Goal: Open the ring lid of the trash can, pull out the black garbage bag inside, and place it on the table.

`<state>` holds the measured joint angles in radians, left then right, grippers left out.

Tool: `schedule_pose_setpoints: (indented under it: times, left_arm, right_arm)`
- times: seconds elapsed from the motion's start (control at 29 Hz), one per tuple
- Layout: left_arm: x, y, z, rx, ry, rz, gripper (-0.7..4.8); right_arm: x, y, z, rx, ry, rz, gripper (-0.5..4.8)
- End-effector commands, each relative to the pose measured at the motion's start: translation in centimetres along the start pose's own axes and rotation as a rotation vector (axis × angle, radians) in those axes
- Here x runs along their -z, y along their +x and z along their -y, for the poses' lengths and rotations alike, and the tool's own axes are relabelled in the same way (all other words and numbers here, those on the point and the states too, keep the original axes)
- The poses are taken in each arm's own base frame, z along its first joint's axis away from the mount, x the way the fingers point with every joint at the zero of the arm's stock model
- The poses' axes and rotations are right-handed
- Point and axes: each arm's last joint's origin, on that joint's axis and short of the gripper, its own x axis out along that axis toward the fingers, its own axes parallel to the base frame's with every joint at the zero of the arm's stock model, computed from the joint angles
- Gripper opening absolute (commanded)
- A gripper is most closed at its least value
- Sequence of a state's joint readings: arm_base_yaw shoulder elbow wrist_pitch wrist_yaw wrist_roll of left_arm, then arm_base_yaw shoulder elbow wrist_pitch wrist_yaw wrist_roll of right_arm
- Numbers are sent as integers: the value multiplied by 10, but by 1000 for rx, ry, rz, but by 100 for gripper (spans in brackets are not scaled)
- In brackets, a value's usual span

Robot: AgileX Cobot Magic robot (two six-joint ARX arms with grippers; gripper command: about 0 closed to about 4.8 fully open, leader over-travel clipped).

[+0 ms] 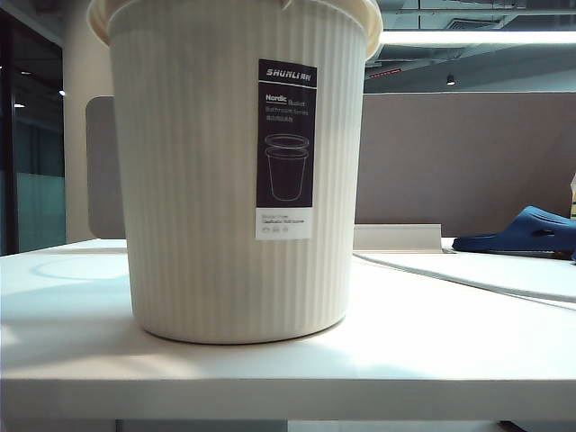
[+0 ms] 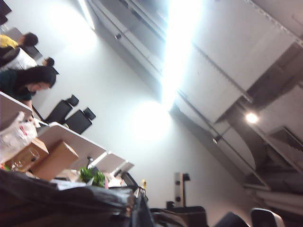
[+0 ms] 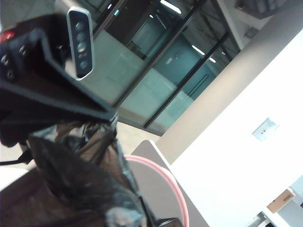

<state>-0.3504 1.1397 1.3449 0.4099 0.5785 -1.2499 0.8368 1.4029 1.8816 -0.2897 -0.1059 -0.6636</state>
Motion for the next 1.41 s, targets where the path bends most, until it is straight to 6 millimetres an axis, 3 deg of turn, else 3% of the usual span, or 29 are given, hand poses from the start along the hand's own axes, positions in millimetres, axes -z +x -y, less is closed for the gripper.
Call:
schedule_pose_setpoints:
  times: [0.03,0.52,1.0,1.41]
  left_arm:
    - [-4,0,8,30,29,31,-6]
    - [-19,11,31,102,74,51,-6]
    - [-22,19,23,110,58,59,-6]
    - [-25,20,28,147,86,95,-6]
  right_arm:
    - [-11,-1,8,24,-4,32,-1]
    - [-28,0,22,61,-36,78,-1]
    - [-42,-1,33,112,-90,128,-1]
    - [-44,3,36,154,-142,133,-1]
